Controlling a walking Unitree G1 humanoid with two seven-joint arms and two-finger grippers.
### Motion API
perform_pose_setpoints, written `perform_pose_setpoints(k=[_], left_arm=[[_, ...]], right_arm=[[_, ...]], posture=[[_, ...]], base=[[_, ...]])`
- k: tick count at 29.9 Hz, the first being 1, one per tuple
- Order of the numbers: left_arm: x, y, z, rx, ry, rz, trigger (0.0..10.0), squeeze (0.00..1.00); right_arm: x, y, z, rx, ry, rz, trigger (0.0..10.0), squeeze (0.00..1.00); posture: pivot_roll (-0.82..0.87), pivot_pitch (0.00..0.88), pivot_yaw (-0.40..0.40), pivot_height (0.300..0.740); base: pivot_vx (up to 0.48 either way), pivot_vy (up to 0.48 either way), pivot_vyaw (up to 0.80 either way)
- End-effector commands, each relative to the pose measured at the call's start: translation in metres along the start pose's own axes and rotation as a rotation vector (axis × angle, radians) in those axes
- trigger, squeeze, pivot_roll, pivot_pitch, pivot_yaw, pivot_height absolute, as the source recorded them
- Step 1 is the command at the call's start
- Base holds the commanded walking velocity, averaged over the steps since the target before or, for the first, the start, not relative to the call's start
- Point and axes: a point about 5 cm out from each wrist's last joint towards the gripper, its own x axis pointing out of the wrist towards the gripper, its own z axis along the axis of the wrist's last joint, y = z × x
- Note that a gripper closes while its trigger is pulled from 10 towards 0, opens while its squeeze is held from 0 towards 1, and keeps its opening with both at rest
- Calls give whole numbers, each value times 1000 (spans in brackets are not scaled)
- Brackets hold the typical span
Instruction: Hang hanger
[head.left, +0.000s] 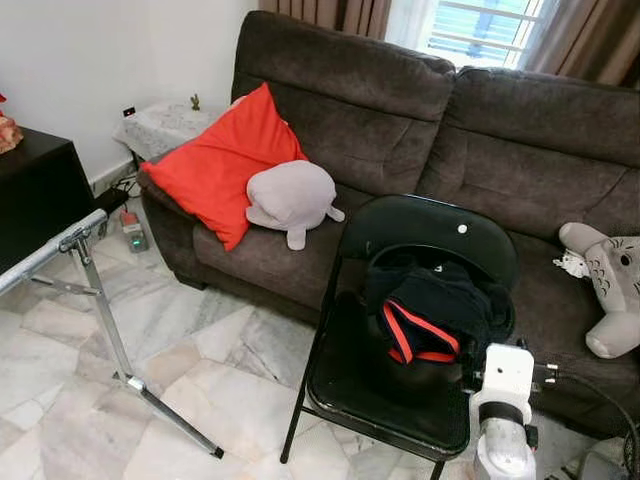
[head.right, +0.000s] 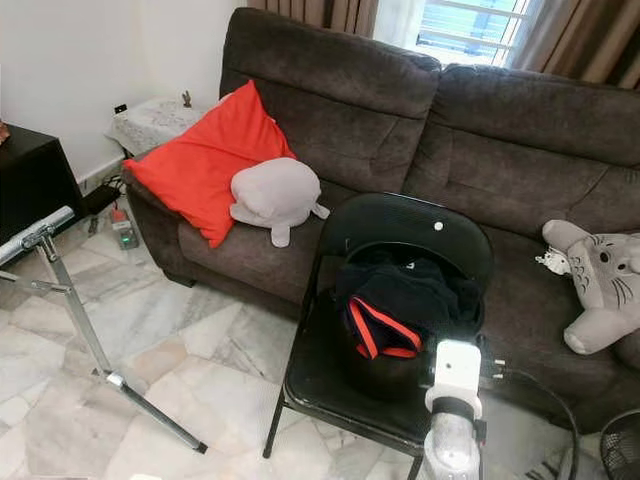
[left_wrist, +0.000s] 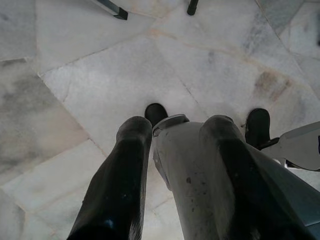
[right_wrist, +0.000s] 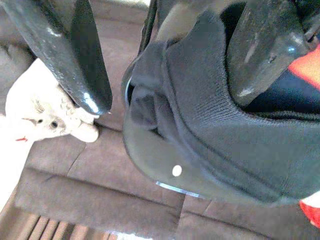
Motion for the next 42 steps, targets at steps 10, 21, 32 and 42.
perform_pose_setpoints(k=[10,21,32,42], left_arm=[[0,-3,-3,-9,29,-12,10000,0],[0,-3,-3,-1,36,-15,10000,0],[0,-3,-3,3,40,-17,10000,0],[0,-2,-2,7,40,-17,10000,0]], right_arm=[[19,-3,14,-18,4,18,10000,0],[29,-8,4,-98,145,58,10000,0],[17,-42,9,-6,59,-196,10000,0],[42,-45,38,33,-15,-121,10000,0]], posture=[[42,0,-113,740],[40,0,-115,740],[35,5,-113,740],[29,4,-108,740]], base=[[0,0,0],[0,0,0],[0,0,0],[0,0,0]])
